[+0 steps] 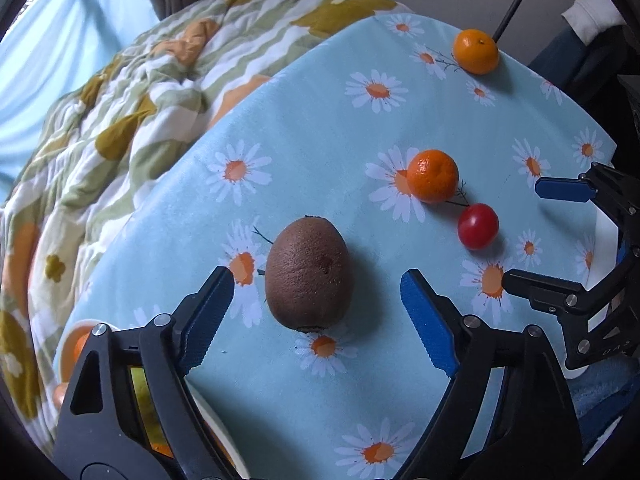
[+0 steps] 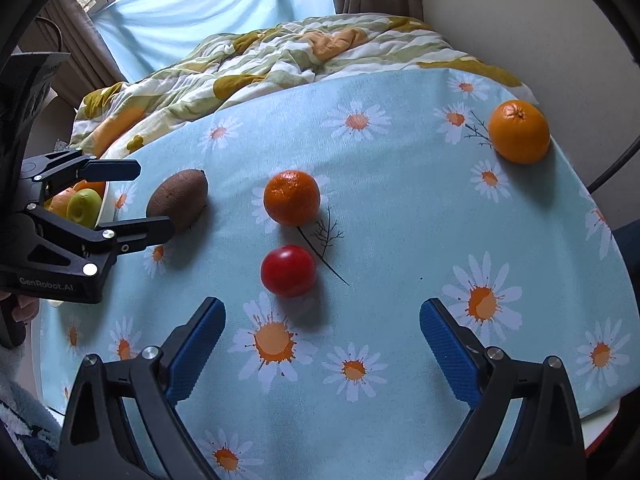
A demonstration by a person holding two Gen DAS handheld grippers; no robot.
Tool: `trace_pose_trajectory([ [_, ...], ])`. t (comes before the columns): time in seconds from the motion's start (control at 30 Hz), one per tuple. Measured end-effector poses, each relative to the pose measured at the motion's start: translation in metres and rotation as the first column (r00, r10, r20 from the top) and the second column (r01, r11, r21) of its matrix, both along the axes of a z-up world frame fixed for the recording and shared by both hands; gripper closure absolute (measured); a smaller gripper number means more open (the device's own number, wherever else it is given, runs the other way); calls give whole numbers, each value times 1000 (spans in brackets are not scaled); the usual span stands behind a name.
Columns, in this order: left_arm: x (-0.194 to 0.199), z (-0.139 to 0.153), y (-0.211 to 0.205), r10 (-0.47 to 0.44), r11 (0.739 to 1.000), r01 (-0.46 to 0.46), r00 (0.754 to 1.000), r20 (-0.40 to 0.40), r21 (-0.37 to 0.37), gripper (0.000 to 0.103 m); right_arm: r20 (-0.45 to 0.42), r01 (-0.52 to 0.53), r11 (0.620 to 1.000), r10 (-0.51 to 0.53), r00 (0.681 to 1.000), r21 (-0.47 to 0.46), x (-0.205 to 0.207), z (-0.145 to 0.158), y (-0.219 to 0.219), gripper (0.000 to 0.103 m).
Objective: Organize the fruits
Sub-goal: 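Move the left tool to the brown kiwi and close it, then close the right tool on a red tomato while the left tool holds the kiwi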
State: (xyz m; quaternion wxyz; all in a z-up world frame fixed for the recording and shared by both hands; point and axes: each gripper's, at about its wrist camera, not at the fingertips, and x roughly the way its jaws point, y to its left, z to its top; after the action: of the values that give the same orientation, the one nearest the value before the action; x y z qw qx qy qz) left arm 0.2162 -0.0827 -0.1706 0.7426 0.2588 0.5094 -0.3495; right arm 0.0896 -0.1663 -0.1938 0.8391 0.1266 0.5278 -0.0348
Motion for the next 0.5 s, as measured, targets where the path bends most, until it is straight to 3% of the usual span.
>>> trace_pose_trajectory([
  [0.3, 15, -24, -4, 25, 999, -22, 997, -69, 44, 36, -7, -8, 1000, 8, 1000, 8, 6, -9, -1, 10],
  [0.47, 17, -27, -1, 42, 998, -38, 996, -78, 45, 39, -23, -18, 1000, 18, 1000, 4, 12, -15, 1, 10],
  [0.5, 16, -27, -1, 38, 999, -34, 996, -78, 42, 44, -16, -20, 1000, 20, 1000, 1, 13, -14, 2, 10],
])
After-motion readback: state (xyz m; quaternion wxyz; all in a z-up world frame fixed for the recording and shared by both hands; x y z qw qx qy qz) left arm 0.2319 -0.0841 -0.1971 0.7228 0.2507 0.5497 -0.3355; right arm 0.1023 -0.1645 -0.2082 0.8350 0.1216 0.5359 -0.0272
